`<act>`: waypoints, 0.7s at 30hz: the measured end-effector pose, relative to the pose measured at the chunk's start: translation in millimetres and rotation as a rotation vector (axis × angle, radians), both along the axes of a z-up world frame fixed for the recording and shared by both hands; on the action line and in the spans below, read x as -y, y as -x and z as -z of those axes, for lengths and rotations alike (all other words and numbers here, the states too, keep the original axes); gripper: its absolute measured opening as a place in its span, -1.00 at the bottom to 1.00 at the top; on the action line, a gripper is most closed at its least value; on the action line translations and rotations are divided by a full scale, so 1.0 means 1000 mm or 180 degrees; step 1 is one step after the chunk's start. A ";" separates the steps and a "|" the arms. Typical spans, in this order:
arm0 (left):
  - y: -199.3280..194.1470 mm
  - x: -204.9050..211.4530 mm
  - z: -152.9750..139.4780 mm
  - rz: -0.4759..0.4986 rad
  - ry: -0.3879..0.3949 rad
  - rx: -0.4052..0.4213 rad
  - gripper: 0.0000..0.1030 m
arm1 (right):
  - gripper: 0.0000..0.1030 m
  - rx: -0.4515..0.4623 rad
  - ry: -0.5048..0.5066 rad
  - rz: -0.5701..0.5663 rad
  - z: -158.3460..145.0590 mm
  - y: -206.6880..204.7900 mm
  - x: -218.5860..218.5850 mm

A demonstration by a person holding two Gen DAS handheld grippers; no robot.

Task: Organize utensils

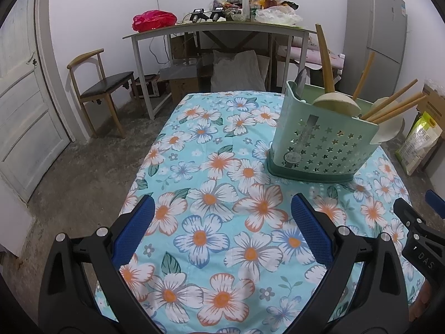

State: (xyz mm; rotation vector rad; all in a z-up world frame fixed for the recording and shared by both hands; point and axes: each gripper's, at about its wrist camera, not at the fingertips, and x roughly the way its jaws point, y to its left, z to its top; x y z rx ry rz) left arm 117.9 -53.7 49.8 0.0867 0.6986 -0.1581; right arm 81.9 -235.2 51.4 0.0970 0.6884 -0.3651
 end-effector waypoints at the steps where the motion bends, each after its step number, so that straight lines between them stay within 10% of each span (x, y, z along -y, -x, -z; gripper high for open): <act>1: -0.002 -0.001 0.000 -0.0007 -0.0002 0.0000 0.83 | 0.62 0.0004 -0.0001 0.0001 0.000 0.000 0.000; 21: -0.001 0.003 -0.004 0.0028 -0.0023 0.0002 0.84 | 0.62 0.0019 -0.0008 0.0038 0.000 0.002 0.001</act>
